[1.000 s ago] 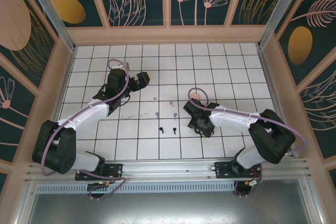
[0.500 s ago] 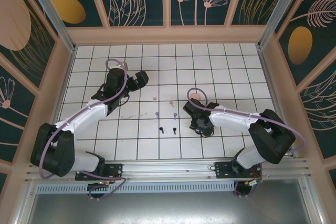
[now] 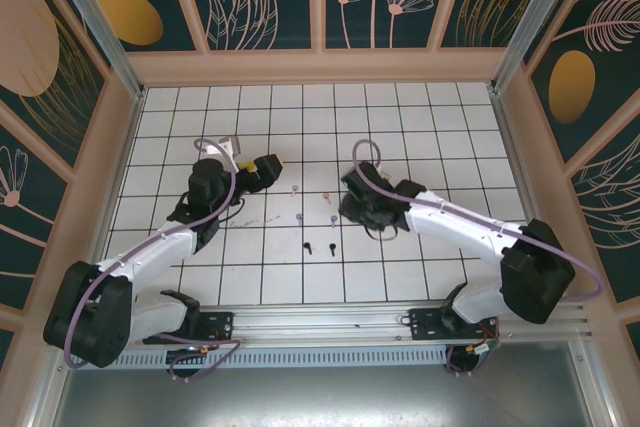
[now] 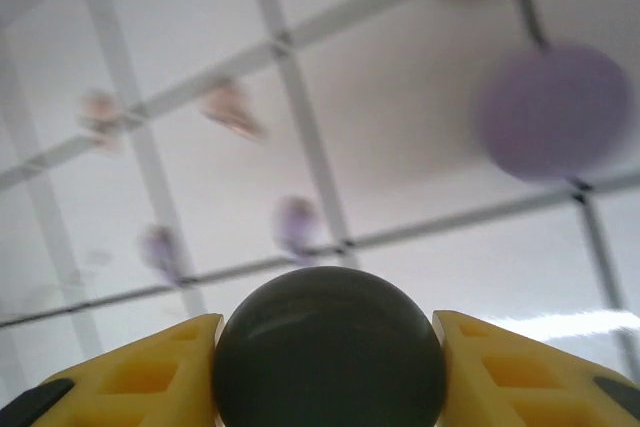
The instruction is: Insert the wireless bluetooth earbuds into the charging case
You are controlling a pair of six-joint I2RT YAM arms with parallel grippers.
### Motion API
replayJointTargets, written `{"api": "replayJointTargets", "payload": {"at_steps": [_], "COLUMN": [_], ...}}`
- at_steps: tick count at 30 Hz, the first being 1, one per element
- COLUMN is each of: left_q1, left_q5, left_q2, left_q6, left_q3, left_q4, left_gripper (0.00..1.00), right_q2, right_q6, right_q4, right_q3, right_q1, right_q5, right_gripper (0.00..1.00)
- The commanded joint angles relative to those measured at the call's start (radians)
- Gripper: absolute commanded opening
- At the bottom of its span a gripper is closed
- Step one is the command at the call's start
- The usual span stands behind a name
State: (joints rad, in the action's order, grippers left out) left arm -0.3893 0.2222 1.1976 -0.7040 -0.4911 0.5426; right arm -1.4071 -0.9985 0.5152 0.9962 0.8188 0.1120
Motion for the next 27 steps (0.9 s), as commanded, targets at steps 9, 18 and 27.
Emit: {"api": "replayJointTargets", "payload": {"at_steps": [9, 18, 27], "left_q1": [-0.005, -0.005, -0.012], "left_q5": [0.164, 0.208, 0.207], "left_q2": [0.053, 0.274, 0.392], "left_q6": [-0.013, -0.138, -0.150], "left_q3": [0.108, 0.086, -0.004], "left_q4": [0.477, 0.743, 0.777], "left_gripper": [0.99, 0.96, 0.87], "right_q2": [-0.226, -0.327, -0.405], "right_q6": [0.056, -0.091, -0.126], "right_q4": [-0.309, -0.375, -0.339], "right_q3": [0.319, 0.403, 0.492], "right_q1": [-0.175, -0.185, -0.127], "right_q5": [-0.250, -0.331, -0.295], "right_gripper": [0.34, 0.34, 0.33]}}
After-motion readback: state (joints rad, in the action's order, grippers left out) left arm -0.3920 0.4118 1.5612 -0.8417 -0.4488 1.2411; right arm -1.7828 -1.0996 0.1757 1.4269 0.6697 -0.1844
